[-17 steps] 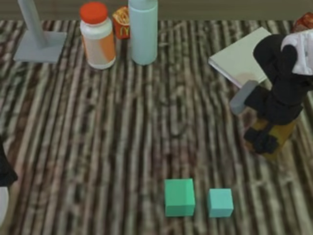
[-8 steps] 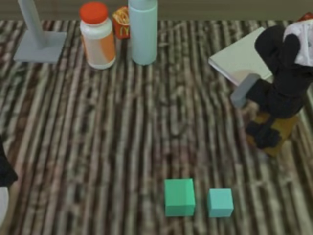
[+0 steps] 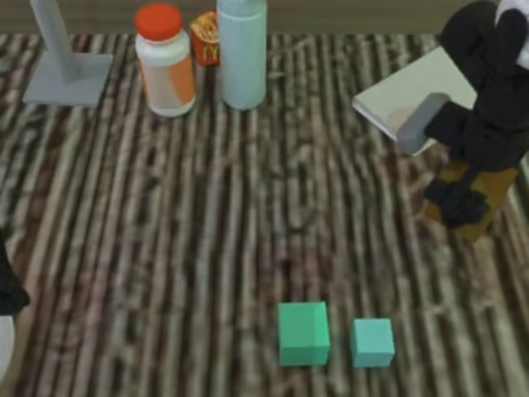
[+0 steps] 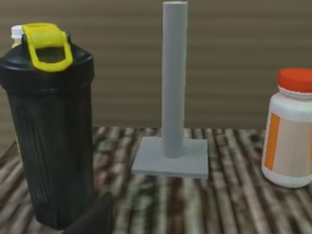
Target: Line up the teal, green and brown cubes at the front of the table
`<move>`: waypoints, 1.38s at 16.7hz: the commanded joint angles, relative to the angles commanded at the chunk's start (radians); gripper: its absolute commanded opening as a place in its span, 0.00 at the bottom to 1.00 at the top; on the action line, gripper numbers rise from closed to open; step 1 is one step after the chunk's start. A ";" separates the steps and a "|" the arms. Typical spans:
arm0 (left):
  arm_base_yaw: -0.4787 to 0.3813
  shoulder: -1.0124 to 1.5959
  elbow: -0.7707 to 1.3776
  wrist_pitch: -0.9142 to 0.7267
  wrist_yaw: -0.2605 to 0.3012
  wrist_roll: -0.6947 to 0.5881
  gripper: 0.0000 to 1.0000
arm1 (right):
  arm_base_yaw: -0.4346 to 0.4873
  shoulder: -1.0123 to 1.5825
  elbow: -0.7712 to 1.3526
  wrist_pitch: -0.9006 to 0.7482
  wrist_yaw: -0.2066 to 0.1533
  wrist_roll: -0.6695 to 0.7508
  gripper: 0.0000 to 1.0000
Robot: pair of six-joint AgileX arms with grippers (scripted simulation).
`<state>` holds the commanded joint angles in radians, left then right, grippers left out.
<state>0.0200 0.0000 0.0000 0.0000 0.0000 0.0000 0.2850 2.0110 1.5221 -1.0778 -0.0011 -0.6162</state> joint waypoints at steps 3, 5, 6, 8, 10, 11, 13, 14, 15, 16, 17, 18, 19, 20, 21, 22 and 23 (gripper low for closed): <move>0.000 0.000 0.000 0.000 0.000 0.000 1.00 | 0.010 0.013 0.012 -0.005 0.000 0.003 0.00; 0.000 0.000 0.000 0.000 0.000 0.000 1.00 | 0.067 0.046 0.066 -0.030 0.000 0.009 0.00; 0.000 0.000 0.000 0.000 0.000 0.000 1.00 | 0.111 0.068 0.103 -0.048 0.000 0.014 0.00; 0.000 0.000 0.000 0.000 0.000 0.000 1.00 | 0.219 0.119 0.192 -0.090 0.001 0.028 0.00; 0.000 0.000 0.000 0.000 0.000 0.000 1.00 | 0.348 0.176 0.290 -0.138 0.001 0.044 0.00; 0.000 0.000 0.000 0.000 0.000 0.000 1.00 | 0.419 0.204 0.339 -0.163 0.000 0.052 0.00; 0.000 0.000 0.000 0.000 0.000 0.000 1.00 | 0.557 0.255 0.437 -0.207 0.000 0.066 0.00; 0.000 0.000 0.000 0.000 0.000 0.000 1.00 | 0.615 0.277 0.481 -0.226 0.000 0.074 0.00; 0.000 0.000 0.000 0.000 0.000 0.000 1.00 | 0.664 0.294 0.519 -0.242 0.001 0.081 0.00; 0.000 0.000 0.000 0.000 0.000 0.000 1.00 | 0.702 0.308 0.551 -0.254 0.002 0.087 0.00; 0.000 0.000 0.000 0.000 0.000 0.000 1.00 | 0.731 0.317 0.576 -0.264 0.002 0.093 0.00; 0.000 0.000 0.000 0.000 0.000 0.000 1.00 | 0.747 0.322 0.590 -0.269 0.003 0.096 0.00; 0.000 0.000 0.000 0.000 0.000 0.000 1.00 | 0.754 0.324 0.596 -0.271 0.003 0.098 0.00; 0.000 0.000 0.000 0.000 0.000 0.000 1.00 | 0.754 0.324 0.596 -0.271 0.003 0.098 0.00; 0.000 0.000 0.000 0.000 0.000 0.000 1.00 | 0.754 0.324 0.596 -0.271 0.003 0.098 0.00; 0.000 0.000 0.000 0.000 0.000 0.000 1.00 | 0.754 0.324 0.596 -0.271 0.003 0.098 0.00; 0.000 0.000 0.000 0.000 0.000 0.000 1.00 | 0.751 0.320 0.594 -0.269 0.002 0.099 0.00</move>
<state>0.0200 0.0000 0.0000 0.0000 0.0000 0.0000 1.0365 2.3308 2.1163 -1.3472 0.0008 -0.5175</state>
